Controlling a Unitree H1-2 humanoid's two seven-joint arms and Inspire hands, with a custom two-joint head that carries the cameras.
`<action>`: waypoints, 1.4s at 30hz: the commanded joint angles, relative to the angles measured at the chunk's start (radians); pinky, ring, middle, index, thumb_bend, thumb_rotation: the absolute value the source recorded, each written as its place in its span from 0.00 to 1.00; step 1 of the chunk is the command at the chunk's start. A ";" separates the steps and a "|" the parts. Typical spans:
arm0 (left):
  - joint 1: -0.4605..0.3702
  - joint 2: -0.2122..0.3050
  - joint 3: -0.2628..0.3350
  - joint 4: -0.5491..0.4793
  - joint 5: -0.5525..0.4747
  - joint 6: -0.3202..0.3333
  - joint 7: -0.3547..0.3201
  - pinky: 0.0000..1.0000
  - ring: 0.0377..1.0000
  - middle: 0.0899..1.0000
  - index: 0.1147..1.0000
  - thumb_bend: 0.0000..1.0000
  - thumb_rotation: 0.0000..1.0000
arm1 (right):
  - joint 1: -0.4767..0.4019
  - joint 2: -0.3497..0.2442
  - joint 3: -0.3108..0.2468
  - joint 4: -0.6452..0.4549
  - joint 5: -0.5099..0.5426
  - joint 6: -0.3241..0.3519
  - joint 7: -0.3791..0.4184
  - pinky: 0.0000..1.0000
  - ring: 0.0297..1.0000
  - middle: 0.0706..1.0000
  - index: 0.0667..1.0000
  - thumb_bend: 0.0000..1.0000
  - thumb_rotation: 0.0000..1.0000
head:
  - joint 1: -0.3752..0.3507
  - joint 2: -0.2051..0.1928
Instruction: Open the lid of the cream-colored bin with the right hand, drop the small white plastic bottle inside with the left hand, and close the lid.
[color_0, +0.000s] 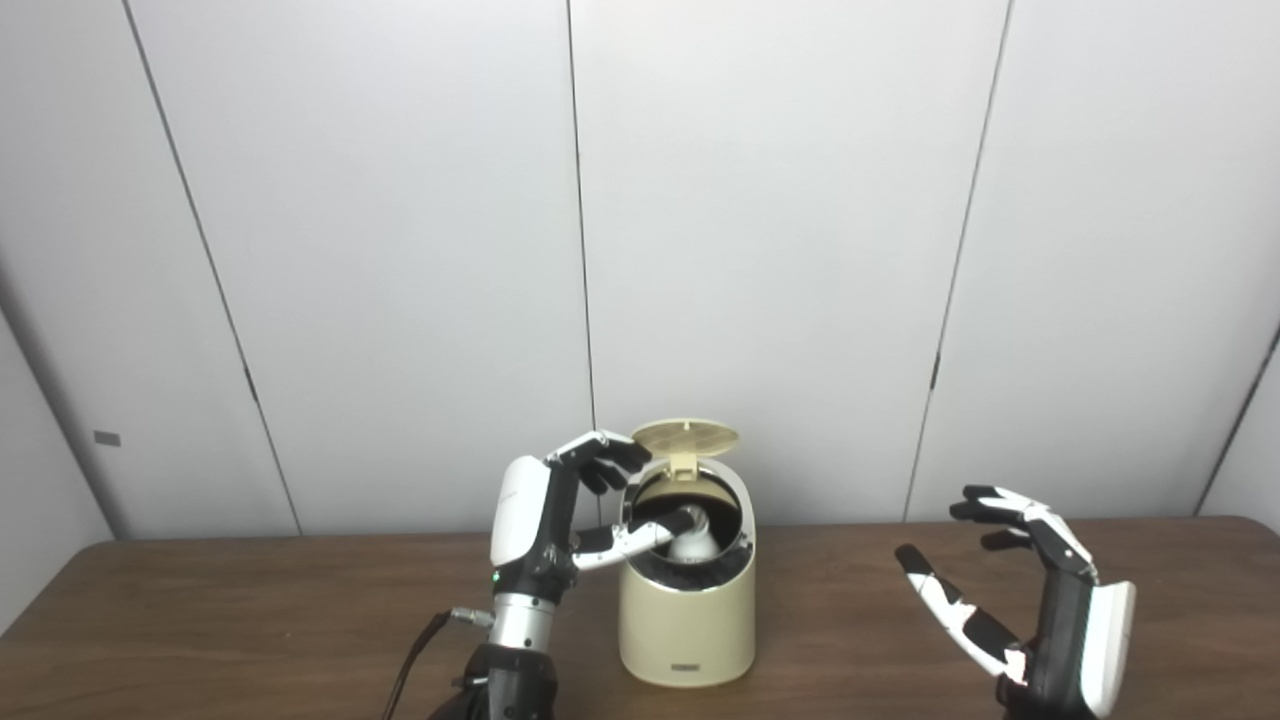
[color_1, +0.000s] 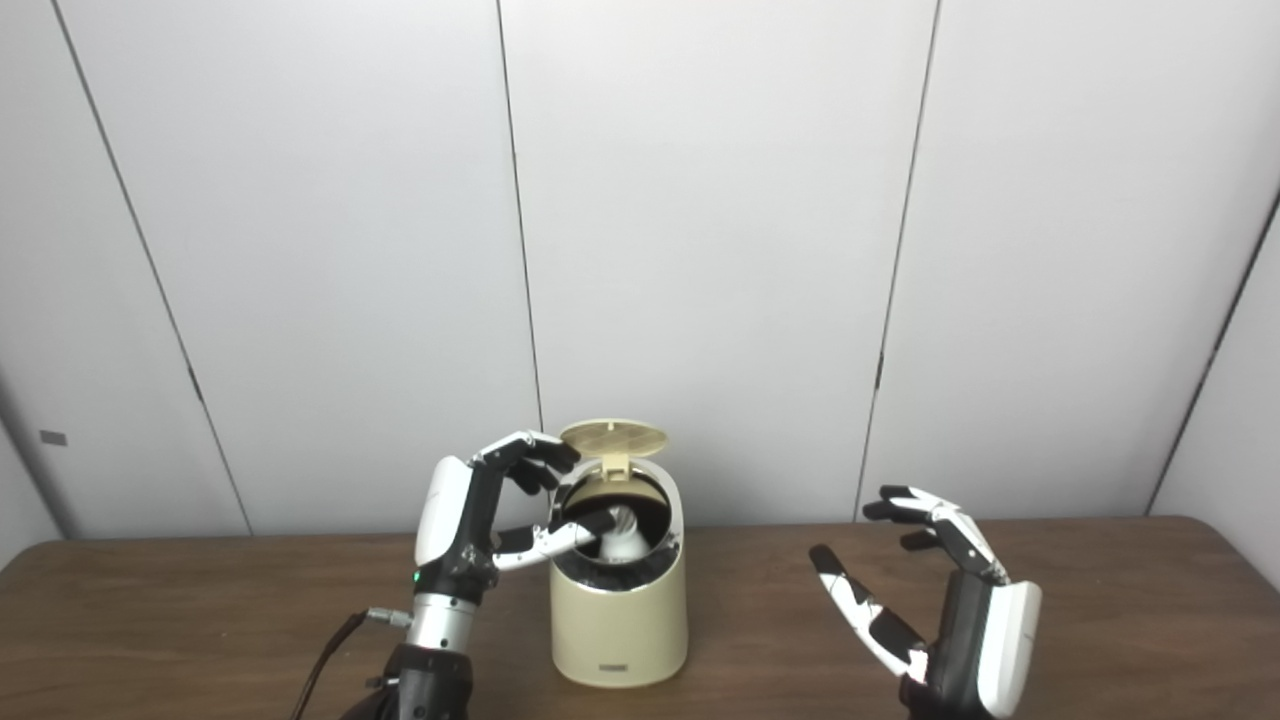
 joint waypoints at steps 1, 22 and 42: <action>-0.039 -0.004 0.002 -0.019 0.027 -0.022 -0.003 0.46 0.52 0.52 0.52 1.00 0.52 | -0.035 -0.004 0.002 -0.035 -0.012 -0.025 -0.015 0.42 0.54 0.57 0.46 0.48 0.15 | 0.000 -0.001; 0.294 0.012 0.265 -0.623 -0.239 -0.022 -0.002 0.43 0.44 0.44 0.41 0.50 0.00 | -0.043 -0.019 0.000 -0.017 -0.001 -0.037 -0.015 0.38 0.50 0.55 0.46 0.48 0.15 | 0.012 -0.006; 0.462 -0.026 0.541 -0.651 -0.433 -0.020 -0.529 0.63 0.71 0.71 0.69 0.22 0.59 | -0.137 -0.183 0.105 -0.184 -0.052 0.097 0.393 0.65 0.75 0.74 0.65 0.60 0.93 | 0.026 -0.024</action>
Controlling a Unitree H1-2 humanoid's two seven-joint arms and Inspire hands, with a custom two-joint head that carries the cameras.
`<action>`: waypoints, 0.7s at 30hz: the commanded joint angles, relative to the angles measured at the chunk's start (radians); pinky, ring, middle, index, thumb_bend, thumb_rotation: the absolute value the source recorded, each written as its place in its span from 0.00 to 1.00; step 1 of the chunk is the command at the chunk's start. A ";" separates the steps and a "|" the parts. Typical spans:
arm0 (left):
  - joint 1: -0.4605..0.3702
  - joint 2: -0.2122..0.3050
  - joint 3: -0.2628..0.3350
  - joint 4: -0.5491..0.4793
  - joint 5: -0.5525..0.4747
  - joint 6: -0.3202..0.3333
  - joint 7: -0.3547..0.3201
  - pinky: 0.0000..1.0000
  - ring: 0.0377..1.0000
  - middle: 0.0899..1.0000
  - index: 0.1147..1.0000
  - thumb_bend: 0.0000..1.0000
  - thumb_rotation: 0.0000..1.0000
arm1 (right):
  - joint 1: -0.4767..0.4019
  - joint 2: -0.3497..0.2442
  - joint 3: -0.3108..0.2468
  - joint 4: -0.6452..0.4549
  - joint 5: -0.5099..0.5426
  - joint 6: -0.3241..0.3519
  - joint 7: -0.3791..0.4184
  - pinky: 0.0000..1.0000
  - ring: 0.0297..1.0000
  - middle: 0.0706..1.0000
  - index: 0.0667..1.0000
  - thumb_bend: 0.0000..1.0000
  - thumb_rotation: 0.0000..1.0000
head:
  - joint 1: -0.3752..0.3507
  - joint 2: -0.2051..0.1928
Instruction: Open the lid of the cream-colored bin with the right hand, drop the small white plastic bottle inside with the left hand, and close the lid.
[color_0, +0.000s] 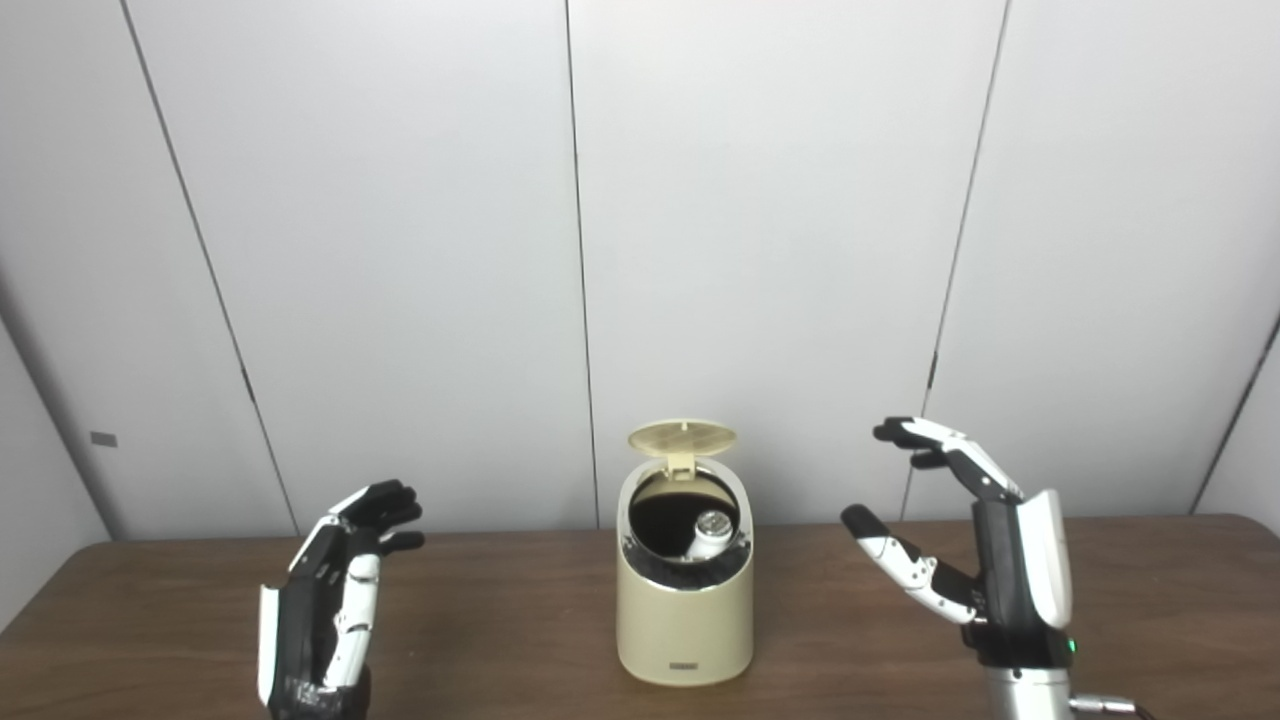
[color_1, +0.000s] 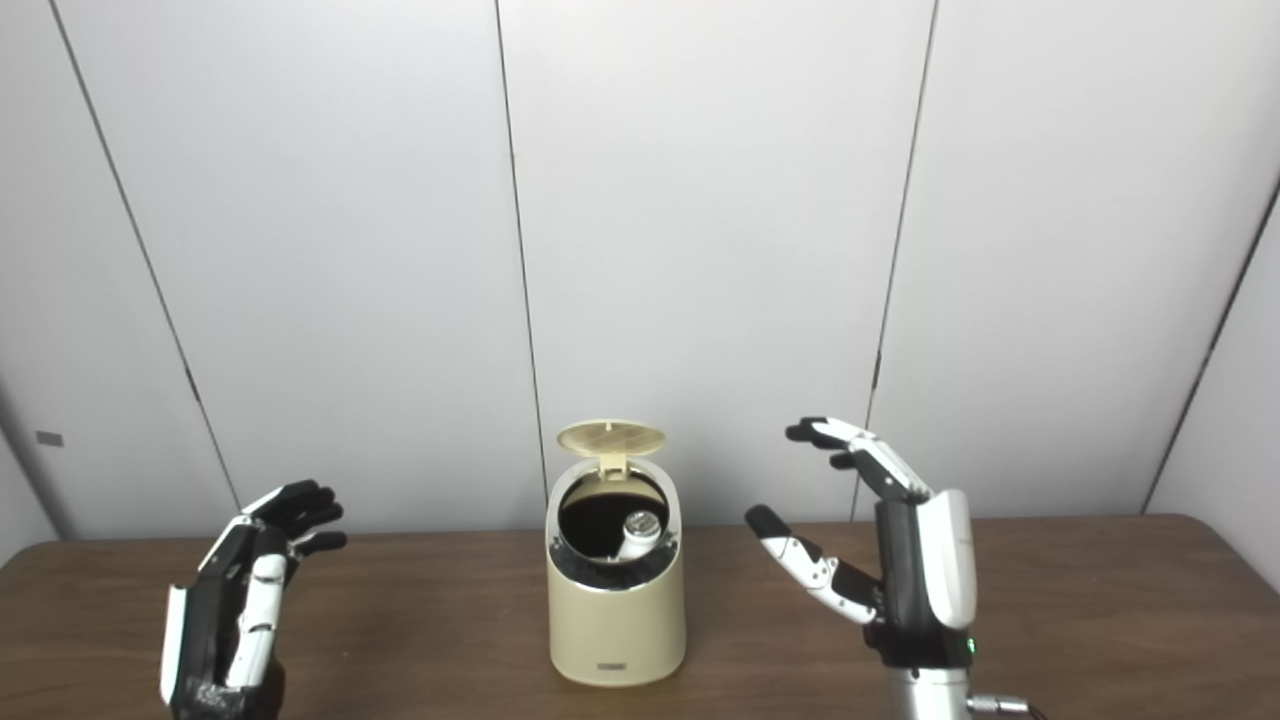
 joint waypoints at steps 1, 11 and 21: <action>-0.029 -0.004 0.012 -0.008 0.037 -0.019 -0.018 0.63 0.70 0.71 0.69 0.22 0.58 | -0.063 -0.024 0.016 -0.082 -0.041 0.062 0.091 0.65 0.75 0.75 0.66 0.62 0.93 | -0.002 -0.001; -0.033 -0.044 0.029 0.011 0.063 -0.019 -0.046 0.63 0.70 0.70 0.68 0.21 0.58 | -0.220 -0.077 0.115 -0.236 -0.176 0.293 0.488 0.80 0.88 0.83 0.78 0.89 0.98 | -0.003 -0.005; -0.033 -0.072 0.050 0.021 0.071 -0.019 -0.065 0.64 0.70 0.70 0.67 0.23 0.60 | -0.332 -0.069 0.169 -0.161 -0.214 0.329 0.590 0.87 0.91 0.87 0.82 0.98 0.96 | 0.000 -0.007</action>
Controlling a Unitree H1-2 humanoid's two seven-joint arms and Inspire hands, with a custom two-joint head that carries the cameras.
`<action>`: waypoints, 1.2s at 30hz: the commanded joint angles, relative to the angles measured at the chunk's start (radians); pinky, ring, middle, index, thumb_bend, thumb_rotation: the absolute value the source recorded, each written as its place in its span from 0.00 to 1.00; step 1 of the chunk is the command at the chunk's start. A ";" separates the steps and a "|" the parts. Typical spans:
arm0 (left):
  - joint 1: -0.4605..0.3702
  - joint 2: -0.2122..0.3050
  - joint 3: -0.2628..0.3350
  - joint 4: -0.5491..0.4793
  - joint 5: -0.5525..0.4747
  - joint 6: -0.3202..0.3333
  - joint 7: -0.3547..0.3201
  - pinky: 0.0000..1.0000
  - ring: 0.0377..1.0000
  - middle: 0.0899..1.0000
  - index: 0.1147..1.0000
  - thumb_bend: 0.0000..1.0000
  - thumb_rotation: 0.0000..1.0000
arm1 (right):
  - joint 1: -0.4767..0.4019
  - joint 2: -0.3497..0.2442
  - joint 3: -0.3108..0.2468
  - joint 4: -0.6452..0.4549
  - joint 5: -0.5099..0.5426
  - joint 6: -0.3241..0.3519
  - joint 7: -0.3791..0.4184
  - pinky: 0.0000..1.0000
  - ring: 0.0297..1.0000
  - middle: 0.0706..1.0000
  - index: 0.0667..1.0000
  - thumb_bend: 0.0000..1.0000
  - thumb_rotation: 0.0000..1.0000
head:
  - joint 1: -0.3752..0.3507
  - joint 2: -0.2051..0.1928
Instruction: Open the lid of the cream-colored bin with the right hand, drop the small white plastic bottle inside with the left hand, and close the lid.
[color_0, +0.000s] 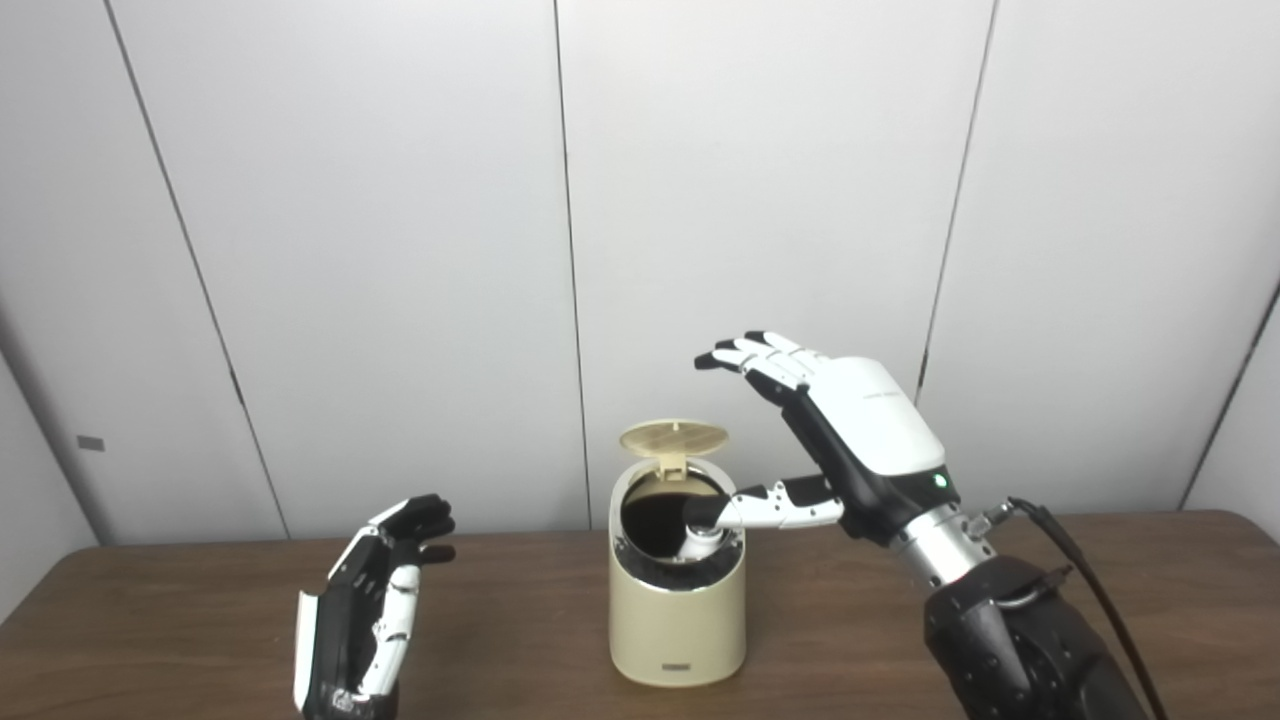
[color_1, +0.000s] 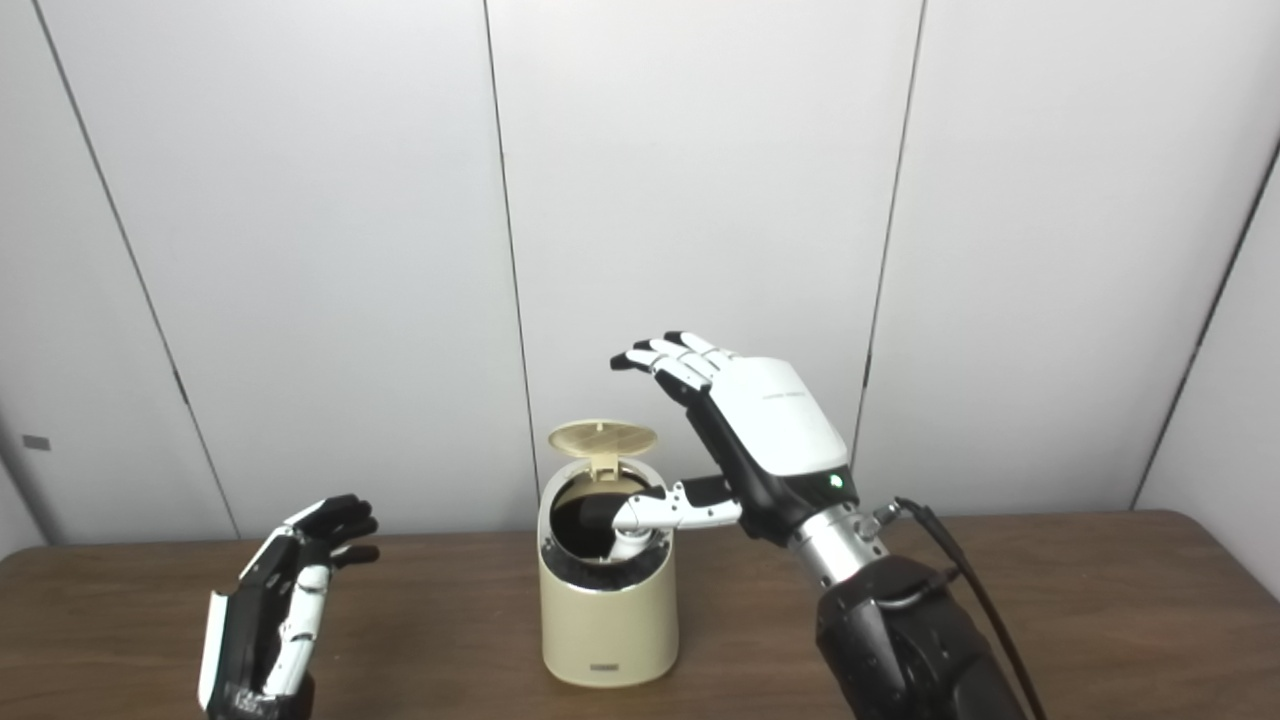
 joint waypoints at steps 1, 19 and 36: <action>-0.031 -0.001 0.006 -0.007 0.008 -0.020 -0.006 0.63 0.70 0.69 0.67 0.23 0.60 | -0.066 -0.006 0.009 0.003 -0.013 -0.002 0.001 0.89 0.92 0.87 0.83 0.97 0.96 | 0.000 0.002; -0.026 -0.022 0.028 -0.024 0.016 -0.020 -0.016 0.64 0.70 0.68 0.66 0.22 0.65 | -0.128 0.001 0.084 0.171 -0.031 0.005 0.017 0.89 0.90 0.84 0.80 0.96 0.98 | 0.005 0.006; -0.022 -0.024 0.032 -0.035 0.012 -0.020 -0.021 0.63 0.69 0.68 0.66 0.22 0.63 | -0.098 -0.010 0.092 0.144 -0.036 0.013 0.002 0.80 0.73 0.61 0.59 0.95 0.99 | 0.000 0.014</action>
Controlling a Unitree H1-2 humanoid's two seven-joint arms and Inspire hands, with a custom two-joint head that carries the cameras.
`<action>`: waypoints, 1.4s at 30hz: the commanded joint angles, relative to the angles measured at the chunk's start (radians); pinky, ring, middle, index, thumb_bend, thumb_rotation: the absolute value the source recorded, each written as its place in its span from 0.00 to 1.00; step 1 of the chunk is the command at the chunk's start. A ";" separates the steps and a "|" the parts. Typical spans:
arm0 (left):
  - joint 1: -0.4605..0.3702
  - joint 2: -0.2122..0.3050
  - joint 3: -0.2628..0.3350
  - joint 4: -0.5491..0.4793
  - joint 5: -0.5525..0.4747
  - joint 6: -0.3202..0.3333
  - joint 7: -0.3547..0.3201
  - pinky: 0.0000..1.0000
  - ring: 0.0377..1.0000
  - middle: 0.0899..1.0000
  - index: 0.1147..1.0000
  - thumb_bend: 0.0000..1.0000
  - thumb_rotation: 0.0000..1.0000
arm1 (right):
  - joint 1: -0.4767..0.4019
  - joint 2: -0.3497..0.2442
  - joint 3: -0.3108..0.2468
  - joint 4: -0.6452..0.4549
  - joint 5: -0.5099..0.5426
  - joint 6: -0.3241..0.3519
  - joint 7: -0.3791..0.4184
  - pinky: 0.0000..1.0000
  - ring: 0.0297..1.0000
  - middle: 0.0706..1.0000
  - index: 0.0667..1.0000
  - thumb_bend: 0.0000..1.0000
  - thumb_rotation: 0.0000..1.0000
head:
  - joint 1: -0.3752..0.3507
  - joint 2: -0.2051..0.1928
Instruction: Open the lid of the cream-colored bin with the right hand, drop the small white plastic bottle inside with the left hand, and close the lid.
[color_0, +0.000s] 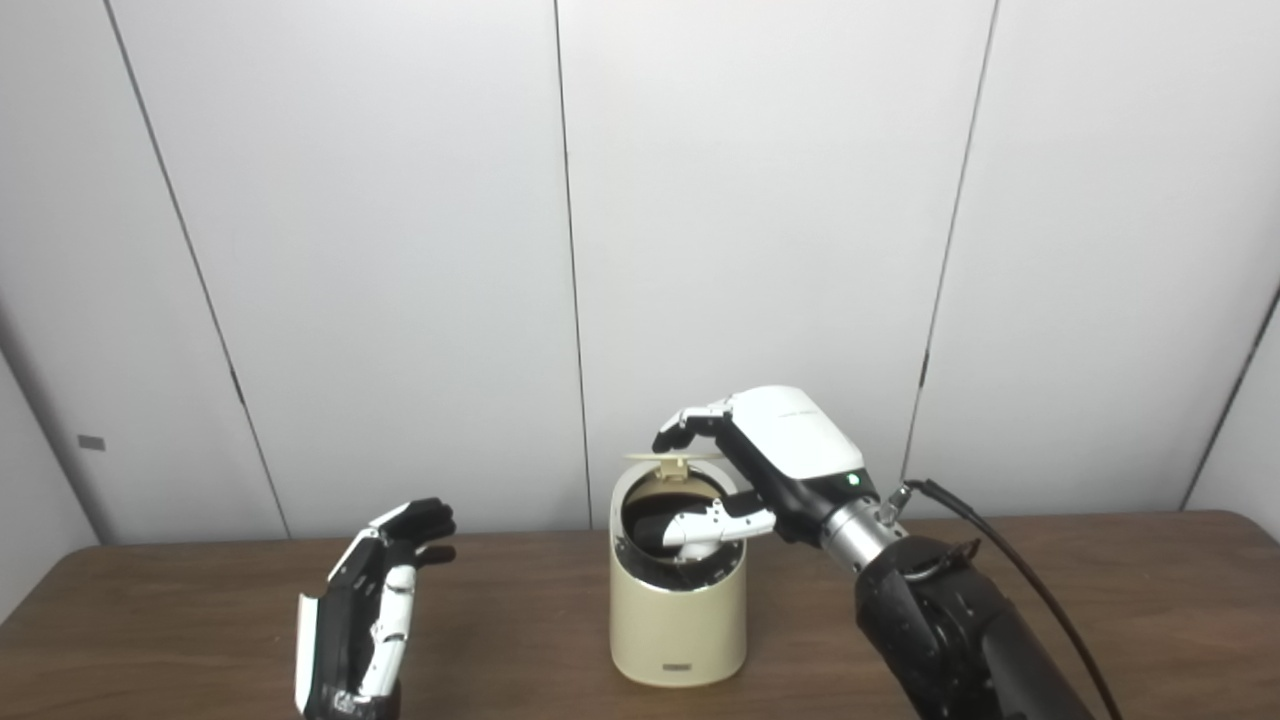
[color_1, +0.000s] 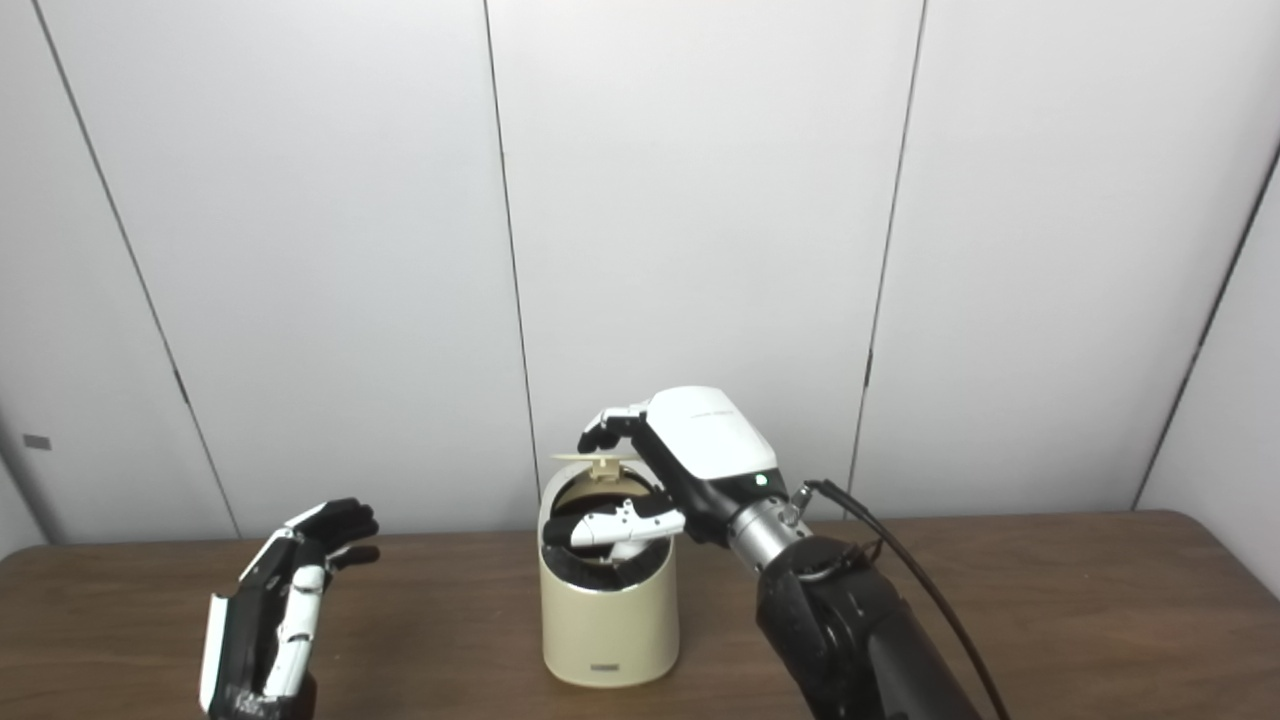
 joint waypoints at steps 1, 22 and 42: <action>-0.022 0.001 0.002 -0.030 0.007 -0.020 -0.004 0.63 0.69 0.68 0.66 0.22 0.63 | -0.040 -0.016 -0.006 -0.045 -0.011 -0.002 -0.007 0.80 0.73 0.61 0.59 0.95 0.99 | -0.001 -0.001; -0.005 -0.012 0.000 -0.081 0.014 -0.013 -0.002 0.64 0.69 0.68 0.66 0.24 0.65 | 0.119 -0.039 -0.035 -0.050 0.055 0.017 0.024 0.81 0.73 0.66 0.65 0.89 0.99 | 0.014 0.021; 0.016 -0.020 0.012 -0.153 0.013 0.033 0.007 0.63 0.69 0.68 0.66 0.22 0.63 | 0.231 -0.037 -0.004 0.008 0.116 0.005 -0.066 0.85 0.83 0.79 0.75 0.87 0.92 | 0.029 0.055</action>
